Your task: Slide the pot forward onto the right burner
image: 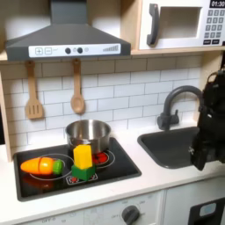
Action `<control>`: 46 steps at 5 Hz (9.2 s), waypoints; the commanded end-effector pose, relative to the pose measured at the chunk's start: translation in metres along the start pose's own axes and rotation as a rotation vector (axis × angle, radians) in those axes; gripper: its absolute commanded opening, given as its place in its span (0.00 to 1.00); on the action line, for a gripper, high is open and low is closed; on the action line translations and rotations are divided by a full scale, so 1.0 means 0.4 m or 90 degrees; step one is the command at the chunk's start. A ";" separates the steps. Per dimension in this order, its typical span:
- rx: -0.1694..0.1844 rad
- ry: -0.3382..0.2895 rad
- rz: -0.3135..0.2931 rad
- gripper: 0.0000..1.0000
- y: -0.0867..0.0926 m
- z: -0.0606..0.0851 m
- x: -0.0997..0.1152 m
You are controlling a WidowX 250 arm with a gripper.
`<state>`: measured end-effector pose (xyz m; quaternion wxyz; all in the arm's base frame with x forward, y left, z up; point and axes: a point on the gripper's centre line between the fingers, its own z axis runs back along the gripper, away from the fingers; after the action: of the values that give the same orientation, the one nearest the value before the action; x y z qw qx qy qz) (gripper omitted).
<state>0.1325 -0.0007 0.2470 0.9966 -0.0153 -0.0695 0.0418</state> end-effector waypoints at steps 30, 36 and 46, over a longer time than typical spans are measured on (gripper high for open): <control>-0.013 0.060 0.269 1.00 0.415 -0.161 0.448; 0.019 0.054 0.278 1.00 0.412 -0.162 0.450; -0.014 0.033 0.308 1.00 0.420 -0.138 0.447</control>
<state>0.3016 0.1811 0.2146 0.9583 -0.0422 -0.0444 0.2790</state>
